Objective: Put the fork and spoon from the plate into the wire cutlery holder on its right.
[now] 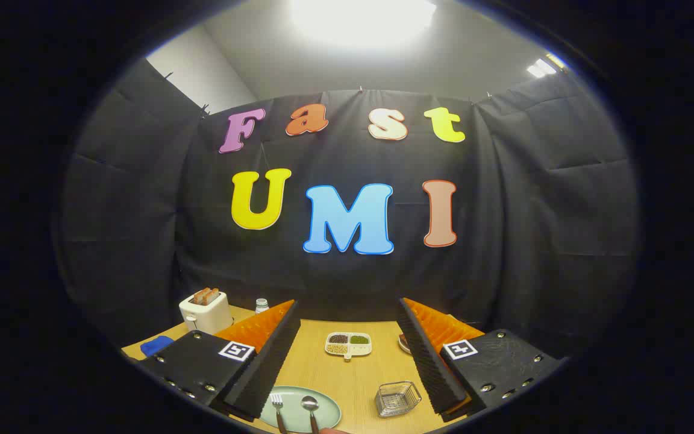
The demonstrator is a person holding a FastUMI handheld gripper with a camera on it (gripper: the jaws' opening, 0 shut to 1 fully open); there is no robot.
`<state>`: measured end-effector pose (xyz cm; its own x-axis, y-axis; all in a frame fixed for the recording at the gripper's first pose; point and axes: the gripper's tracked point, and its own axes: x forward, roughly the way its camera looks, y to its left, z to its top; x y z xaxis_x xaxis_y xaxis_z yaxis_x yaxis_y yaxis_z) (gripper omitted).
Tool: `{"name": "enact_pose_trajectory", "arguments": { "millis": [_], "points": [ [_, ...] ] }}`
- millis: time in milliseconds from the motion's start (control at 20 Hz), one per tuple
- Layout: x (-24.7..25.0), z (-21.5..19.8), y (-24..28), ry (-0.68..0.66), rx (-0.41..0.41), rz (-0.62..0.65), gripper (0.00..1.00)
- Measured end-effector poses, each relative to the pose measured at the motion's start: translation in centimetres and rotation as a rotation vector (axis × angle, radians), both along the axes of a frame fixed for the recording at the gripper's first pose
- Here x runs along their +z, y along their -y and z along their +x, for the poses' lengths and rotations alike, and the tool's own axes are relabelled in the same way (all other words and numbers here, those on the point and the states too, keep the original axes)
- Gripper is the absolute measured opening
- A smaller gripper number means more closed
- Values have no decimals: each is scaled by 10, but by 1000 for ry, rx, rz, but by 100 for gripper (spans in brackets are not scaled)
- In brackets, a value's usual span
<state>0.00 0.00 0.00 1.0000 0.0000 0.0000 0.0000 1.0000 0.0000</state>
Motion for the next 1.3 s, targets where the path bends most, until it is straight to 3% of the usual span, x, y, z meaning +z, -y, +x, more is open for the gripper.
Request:
{"name": "enact_pose_trajectory", "arguments": {
  "millis": [500, 1300],
  "points": [
    [-7, 3, -3, -11, 8, -33, 98],
    [-68, 6, -24, -208, 88, -117, 98]
  ]
}}
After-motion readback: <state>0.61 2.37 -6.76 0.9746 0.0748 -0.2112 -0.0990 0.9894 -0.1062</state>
